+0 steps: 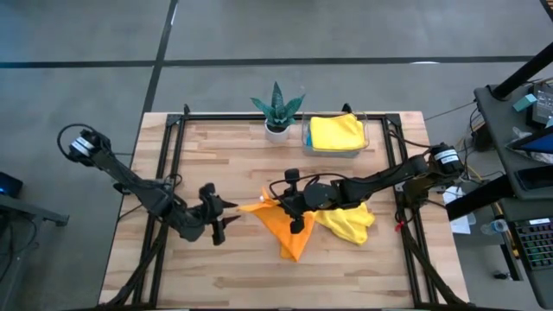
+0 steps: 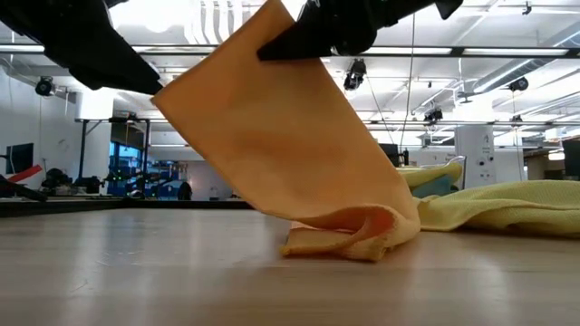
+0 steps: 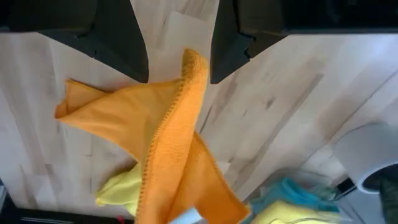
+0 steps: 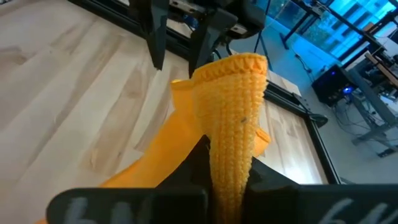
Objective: Fold microfiber towels
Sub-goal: Fold the orange microfiber towel
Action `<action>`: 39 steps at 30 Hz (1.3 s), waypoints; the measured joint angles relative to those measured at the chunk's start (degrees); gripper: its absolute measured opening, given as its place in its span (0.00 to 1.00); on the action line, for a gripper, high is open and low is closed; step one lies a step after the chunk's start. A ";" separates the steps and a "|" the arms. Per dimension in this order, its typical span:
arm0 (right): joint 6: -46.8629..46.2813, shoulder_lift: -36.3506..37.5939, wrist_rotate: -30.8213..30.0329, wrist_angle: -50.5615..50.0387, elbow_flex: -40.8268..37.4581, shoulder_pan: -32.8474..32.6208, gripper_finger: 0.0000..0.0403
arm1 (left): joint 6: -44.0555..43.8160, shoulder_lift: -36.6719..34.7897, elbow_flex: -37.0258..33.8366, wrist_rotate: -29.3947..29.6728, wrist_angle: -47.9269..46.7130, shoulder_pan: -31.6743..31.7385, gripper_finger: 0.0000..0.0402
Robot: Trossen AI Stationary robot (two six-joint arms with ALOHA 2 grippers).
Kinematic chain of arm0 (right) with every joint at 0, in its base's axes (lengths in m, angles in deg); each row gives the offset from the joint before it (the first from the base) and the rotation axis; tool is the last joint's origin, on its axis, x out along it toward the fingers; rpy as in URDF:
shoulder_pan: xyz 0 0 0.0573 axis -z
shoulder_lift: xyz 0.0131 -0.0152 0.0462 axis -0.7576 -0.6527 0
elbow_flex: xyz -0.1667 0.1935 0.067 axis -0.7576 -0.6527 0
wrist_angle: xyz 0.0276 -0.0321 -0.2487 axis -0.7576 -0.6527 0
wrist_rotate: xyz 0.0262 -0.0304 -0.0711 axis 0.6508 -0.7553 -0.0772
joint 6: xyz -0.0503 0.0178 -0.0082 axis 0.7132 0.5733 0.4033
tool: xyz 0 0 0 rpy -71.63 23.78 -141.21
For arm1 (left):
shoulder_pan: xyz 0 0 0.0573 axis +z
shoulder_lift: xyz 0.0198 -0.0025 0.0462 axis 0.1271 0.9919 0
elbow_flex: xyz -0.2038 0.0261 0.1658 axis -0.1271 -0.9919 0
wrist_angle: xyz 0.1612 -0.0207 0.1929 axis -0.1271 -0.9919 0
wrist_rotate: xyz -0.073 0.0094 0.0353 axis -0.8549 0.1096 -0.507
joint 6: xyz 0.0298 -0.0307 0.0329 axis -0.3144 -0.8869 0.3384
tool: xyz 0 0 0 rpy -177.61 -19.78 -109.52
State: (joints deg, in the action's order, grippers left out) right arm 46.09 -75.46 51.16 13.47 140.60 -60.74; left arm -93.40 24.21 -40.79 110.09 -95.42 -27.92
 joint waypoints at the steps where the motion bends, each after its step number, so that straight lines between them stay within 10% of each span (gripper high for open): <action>1: -0.20 0.02 0.00 0.03 0.00 0.02 0.02 | 0.84 0.34 -0.54 0.29 1.65 0.00 0.39; 14: -2.33 0.02 -0.04 2.16 -0.02 0.15 0.02 | 21.35 14.12 -4.68 6.22 33.56 2.25 0.24; 18: -2.33 0.02 -0.04 2.15 0.00 0.26 0.02 | 26.32 13.53 -3.60 6.25 34.62 2.01 0.04; 24: -2.18 0.02 0.37 2.19 0.02 0.26 0.04 | 31.12 10.66 -1.39 6.39 34.54 2.03 0.00; 39: -2.50 4.66 -0.10 -12.83 11.48 3.14 0.50 | 40.62 1.35 3.78 12.84 50.12 2.25 0.00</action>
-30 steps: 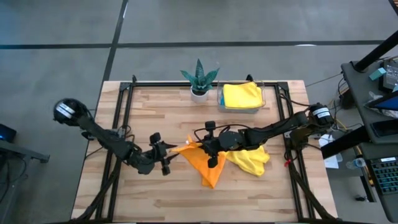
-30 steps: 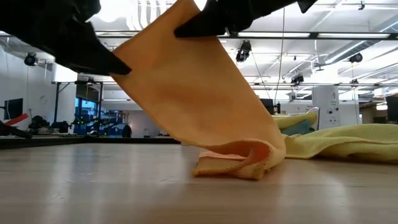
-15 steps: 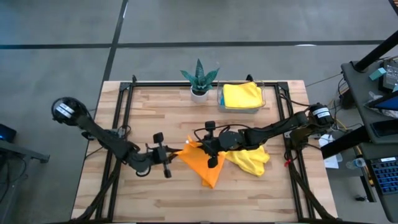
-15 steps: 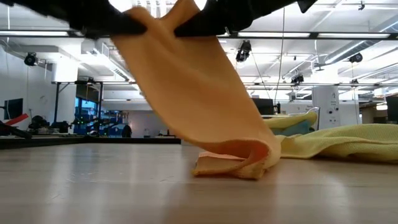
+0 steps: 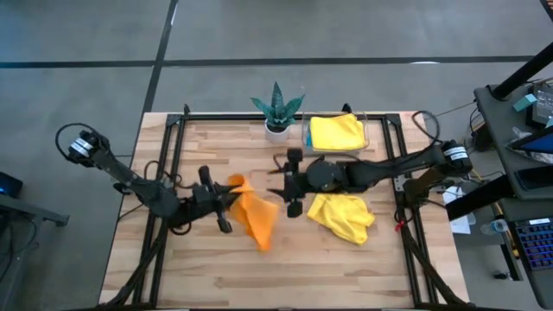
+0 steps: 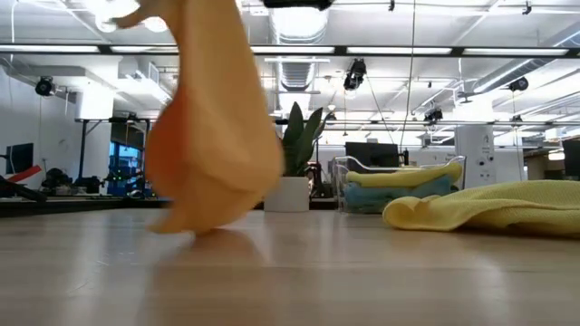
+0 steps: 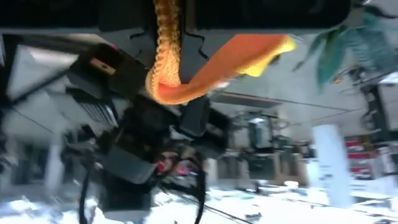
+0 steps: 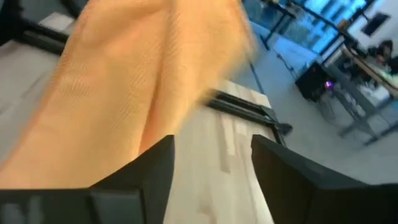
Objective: Fold microfiber towels
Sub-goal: Fold the orange microfiber towel
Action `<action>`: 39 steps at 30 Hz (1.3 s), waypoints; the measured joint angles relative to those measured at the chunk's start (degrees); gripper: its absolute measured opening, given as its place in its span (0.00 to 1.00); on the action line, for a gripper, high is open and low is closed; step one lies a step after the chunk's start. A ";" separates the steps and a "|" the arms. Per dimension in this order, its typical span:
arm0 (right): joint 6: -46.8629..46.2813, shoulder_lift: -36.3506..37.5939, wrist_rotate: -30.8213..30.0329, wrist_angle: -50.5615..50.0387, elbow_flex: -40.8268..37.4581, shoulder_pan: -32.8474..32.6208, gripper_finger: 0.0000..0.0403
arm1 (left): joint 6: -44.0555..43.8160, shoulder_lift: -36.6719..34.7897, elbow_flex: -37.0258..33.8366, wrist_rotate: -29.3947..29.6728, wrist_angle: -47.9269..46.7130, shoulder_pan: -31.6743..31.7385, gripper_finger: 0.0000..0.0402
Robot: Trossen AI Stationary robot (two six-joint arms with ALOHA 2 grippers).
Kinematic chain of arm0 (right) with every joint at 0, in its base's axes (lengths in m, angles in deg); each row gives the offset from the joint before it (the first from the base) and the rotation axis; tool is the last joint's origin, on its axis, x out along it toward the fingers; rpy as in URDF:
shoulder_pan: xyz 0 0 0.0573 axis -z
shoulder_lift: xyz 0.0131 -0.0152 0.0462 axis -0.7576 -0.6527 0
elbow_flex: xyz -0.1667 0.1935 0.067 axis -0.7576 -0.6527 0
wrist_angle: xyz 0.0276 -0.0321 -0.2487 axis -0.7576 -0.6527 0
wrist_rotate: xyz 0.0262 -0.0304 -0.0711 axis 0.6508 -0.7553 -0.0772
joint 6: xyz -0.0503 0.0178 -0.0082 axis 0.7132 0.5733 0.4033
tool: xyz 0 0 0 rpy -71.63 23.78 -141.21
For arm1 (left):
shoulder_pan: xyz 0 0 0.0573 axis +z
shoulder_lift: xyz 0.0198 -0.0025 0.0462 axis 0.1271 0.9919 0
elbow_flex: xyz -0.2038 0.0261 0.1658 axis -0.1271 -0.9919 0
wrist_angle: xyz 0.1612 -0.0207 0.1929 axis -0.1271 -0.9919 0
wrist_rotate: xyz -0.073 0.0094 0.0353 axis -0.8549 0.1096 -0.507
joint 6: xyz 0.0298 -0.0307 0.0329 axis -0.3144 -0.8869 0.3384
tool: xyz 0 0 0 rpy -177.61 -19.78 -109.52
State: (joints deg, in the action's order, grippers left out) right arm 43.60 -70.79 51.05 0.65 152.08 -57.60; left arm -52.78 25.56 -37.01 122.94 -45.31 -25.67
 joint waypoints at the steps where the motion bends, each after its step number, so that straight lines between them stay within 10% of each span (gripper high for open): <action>1: -1.13 0.36 -0.01 -2.08 1.43 0.45 0.52 | -0.01 -0.56 0.00 1.05 0.42 0.00 0.00; 7: -12.24 0.70 3.07 -10.48 5.03 1.53 0.57 | -0.40 -1.40 -0.11 12.72 4.16 0.06 0.00; 15: -16.49 -0.86 6.19 7.23 -4.54 -1.33 0.57 | -0.23 -1.65 -0.11 20.13 12.05 2.97 0.00; 25: -16.05 -13.72 5.90 32.94 -13.47 -2.18 0.55 | -0.43 -2.83 -0.11 20.56 14.49 4.29 0.00; 39: -12.96 -21.25 2.30 27.88 -7.55 -0.35 0.55 | -3.63 -3.00 0.55 14.92 17.83 5.52 0.00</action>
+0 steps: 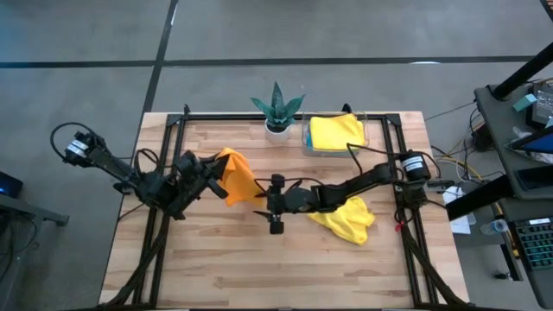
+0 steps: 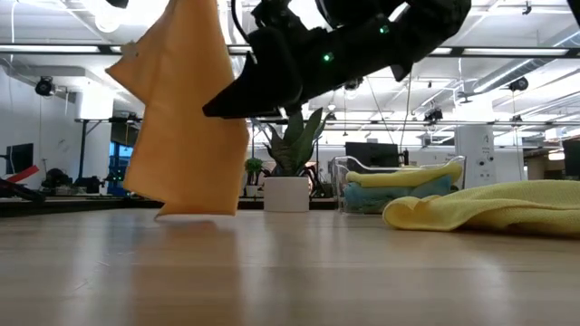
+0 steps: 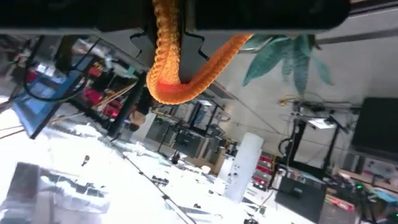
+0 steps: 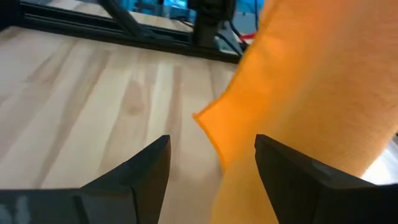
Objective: Fold microfiber towels
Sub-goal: Fold the orange microfiber towel
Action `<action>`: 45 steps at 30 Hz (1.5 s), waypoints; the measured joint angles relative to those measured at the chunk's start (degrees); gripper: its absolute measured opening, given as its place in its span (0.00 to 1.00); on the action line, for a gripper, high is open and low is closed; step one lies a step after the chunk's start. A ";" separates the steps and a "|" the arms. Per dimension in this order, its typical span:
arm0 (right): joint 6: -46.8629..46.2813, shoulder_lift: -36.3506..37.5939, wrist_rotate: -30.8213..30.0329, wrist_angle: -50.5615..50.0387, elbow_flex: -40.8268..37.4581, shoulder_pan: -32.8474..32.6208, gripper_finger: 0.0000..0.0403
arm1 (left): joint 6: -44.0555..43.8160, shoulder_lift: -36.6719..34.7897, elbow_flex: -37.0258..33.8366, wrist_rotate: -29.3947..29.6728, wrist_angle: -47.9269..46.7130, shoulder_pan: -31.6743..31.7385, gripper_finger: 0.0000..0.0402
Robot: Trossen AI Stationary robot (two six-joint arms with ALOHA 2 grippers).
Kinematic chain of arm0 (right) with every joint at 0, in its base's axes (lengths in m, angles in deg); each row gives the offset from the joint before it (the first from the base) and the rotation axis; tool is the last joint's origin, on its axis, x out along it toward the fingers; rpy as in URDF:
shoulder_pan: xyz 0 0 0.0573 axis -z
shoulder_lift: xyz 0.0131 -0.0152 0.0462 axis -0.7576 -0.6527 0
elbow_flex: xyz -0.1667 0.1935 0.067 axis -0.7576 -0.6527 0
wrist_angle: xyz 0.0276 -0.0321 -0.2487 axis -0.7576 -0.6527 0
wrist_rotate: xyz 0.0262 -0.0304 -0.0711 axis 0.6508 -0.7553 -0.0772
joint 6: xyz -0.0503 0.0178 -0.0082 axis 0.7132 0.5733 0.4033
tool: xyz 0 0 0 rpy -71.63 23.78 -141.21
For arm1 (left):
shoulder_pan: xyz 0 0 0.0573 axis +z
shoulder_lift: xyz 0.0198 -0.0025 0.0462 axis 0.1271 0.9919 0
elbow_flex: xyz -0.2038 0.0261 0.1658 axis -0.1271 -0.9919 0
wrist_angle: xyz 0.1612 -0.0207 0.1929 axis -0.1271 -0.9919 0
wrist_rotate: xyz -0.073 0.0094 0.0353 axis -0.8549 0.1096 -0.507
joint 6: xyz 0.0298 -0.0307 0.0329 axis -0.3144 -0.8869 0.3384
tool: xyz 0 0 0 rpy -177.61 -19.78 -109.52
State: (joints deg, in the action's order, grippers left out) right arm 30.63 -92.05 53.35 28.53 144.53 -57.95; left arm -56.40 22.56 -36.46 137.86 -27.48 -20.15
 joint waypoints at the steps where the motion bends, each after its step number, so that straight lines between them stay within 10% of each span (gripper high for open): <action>1: 0.05 0.02 0.41 0.28 -0.02 -0.04 0.55 | 0.00 0.00 0.00 -1.19 0.13 0.05 0.00; 9: -0.37 -4.66 -0.03 3.78 0.91 -0.04 0.55 | -0.05 1.23 -0.13 -3.53 3.75 0.95 0.00; 21: 4.11 -1.83 -23.29 -7.78 1.03 -0.14 0.55 | 0.21 0.90 -0.11 -16.37 15.02 1.00 0.00; 30: 10.73 -1.27 -12.60 1.24 0.98 -2.06 0.55 | 5.80 2.97 0.00 -18.15 29.29 5.07 0.00; 45: 19.46 -12.30 -13.54 21.88 5.18 -5.47 0.57 | 3.10 7.49 4.78 -18.29 33.10 12.14 0.00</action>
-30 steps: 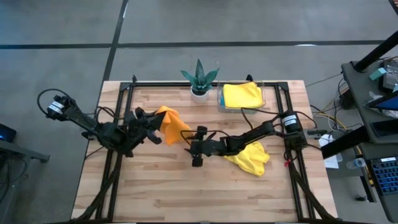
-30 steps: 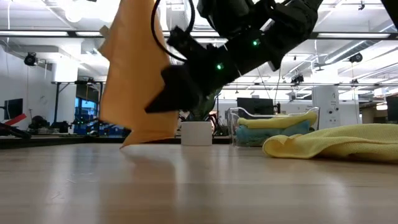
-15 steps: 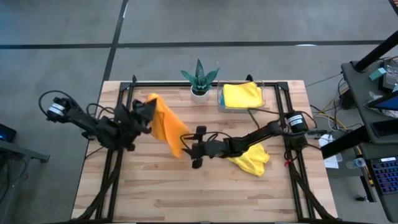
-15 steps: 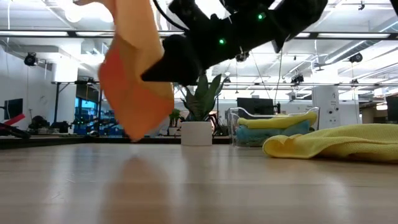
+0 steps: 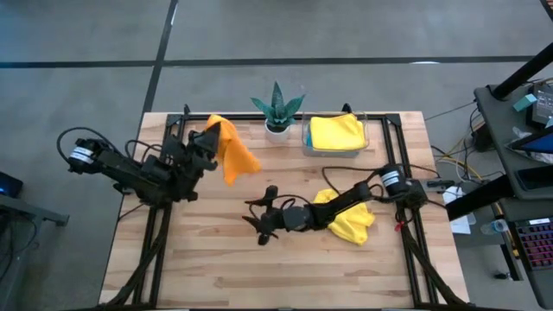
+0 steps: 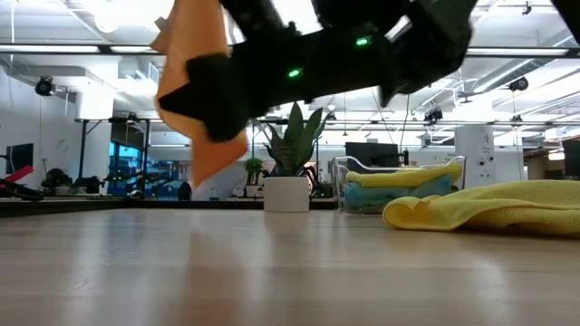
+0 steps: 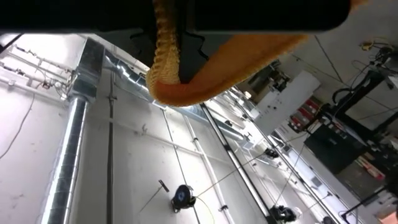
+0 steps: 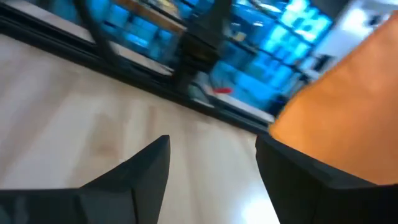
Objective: Fold microfiber towels
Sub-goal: Fold the orange microfiber towel
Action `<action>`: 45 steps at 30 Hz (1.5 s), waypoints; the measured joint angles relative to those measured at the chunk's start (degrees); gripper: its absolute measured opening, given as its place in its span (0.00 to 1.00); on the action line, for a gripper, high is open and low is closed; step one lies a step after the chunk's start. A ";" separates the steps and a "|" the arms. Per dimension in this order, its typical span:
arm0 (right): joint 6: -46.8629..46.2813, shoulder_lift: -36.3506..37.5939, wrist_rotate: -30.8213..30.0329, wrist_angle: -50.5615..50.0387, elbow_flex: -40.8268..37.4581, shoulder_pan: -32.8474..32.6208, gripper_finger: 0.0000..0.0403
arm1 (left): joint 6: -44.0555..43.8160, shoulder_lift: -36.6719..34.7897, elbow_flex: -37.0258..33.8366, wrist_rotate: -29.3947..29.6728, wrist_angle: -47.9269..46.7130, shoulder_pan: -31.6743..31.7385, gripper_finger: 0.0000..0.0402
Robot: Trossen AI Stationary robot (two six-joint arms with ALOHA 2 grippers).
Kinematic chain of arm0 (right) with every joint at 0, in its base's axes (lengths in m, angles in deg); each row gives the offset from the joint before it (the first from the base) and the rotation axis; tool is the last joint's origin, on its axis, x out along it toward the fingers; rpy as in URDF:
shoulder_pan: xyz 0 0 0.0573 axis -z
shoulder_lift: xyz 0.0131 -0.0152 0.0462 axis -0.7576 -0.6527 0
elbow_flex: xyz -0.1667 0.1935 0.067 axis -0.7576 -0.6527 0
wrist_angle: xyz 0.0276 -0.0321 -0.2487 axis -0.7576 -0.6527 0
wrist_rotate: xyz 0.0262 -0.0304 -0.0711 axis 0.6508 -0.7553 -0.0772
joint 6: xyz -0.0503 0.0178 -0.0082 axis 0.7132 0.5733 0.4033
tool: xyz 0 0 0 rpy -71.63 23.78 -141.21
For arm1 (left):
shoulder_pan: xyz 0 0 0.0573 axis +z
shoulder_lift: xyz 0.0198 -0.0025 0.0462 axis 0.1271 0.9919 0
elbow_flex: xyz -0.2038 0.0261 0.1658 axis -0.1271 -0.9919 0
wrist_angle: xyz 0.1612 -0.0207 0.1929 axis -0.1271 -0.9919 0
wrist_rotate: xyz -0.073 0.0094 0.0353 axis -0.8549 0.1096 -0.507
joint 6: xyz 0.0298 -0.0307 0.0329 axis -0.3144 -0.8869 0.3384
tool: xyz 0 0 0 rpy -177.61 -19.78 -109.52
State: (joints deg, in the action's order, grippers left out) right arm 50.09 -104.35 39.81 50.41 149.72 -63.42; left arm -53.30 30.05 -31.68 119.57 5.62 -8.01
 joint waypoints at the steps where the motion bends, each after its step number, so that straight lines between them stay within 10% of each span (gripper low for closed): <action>1: 1.51 -1.11 -2.24 0.49 1.34 0.07 0.57 | 0.00 0.31 0.33 -0.05 0.00 0.00 0.00; 6: 14.58 -7.80 -15.89 6.96 8.72 1.20 0.55 | -0.07 1.41 1.31 -0.37 -0.01 -0.02 0.00; 24: 34.29 -19.80 -28.53 23.15 22.42 6.46 0.54 | -0.09 1.86 2.17 -2.27 -0.24 -0.07 0.00; 34: 42.26 -19.41 -29.66 24.79 22.05 7.16 0.08 | -0.07 1.80 2.12 -2.25 -0.36 -0.07 0.00; 45: 56.68 -19.08 -32.43 37.68 19.35 3.00 0.02 | 9.14 0.67 0.08 3.38 -0.53 -0.11 0.00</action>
State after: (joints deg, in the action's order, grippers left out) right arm 106.77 -123.43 7.38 88.09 169.06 -60.42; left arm -44.17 30.73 -31.61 122.95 5.09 -8.12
